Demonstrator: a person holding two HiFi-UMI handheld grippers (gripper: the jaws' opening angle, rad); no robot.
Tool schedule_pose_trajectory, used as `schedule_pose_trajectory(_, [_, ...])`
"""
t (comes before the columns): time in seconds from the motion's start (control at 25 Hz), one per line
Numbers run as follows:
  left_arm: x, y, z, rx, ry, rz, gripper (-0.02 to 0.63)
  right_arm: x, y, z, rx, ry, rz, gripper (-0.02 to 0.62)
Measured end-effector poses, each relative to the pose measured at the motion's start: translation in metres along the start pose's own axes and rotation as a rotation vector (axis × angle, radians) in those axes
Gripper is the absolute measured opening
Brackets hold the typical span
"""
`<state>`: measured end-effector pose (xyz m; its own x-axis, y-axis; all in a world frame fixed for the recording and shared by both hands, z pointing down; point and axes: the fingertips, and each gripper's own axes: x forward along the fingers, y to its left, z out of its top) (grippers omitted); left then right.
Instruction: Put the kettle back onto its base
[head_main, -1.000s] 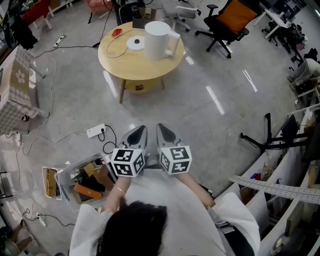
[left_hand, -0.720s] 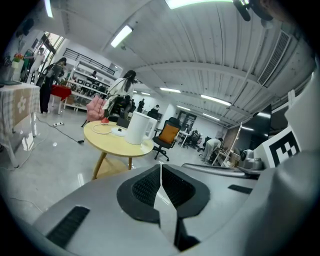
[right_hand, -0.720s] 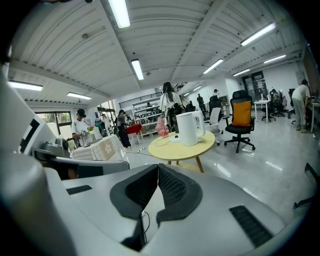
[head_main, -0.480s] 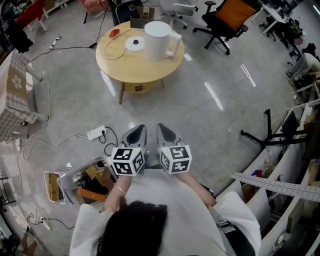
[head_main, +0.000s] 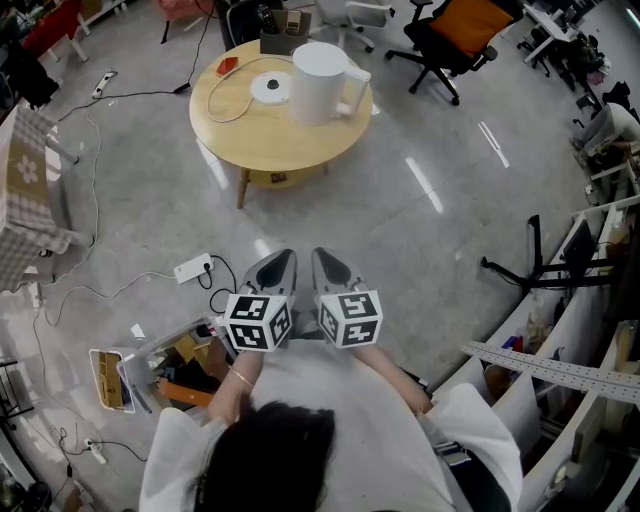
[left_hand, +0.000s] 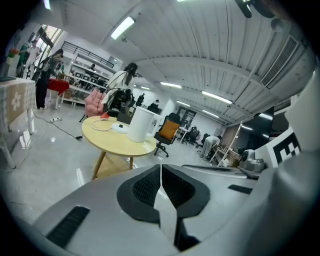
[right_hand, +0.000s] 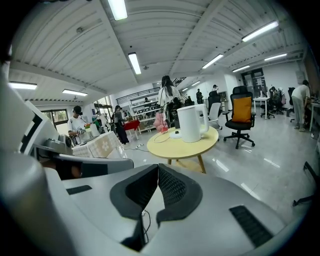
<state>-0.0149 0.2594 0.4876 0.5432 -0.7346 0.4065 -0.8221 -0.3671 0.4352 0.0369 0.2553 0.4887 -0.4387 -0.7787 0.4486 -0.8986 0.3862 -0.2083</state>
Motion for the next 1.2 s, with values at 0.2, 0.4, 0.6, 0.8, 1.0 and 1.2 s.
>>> schedule_pose_trajectory(0.2, [0.008, 0.012, 0.007, -0.008, 0.005, -0.012, 0.032, 0.014, 0.002, 0.003, 0.006, 0.006, -0.002, 0.026])
schedule_pose_trajectory(0.4, [0.015, 0.025, 0.016, -0.015, 0.005, -0.018, 0.032, 0.030, 0.005, 0.007, -0.011, 0.021, 0.002, 0.026])
schedule_pose_trajectory(0.6, [0.023, 0.038, 0.025, -0.021, 0.003, -0.030, 0.032, 0.046, 0.013, 0.015, -0.035, 0.021, 0.031, 0.026])
schedule_pose_trajectory(0.8, [0.029, 0.051, 0.034, -0.020, -0.001, -0.033, 0.032, 0.061, 0.013, 0.019, -0.025, 0.036, 0.024, 0.027])
schedule_pose_trajectory(1.0, [0.035, 0.064, 0.038, -0.016, 0.011, -0.037, 0.032, 0.074, 0.012, 0.021, 0.000, 0.043, 0.007, 0.026])
schedule_pose_trajectory(1.2, [0.040, 0.070, 0.043, 0.000, 0.027, -0.059, 0.032, 0.086, 0.028, 0.025, -0.078, 0.069, 0.061, 0.028])
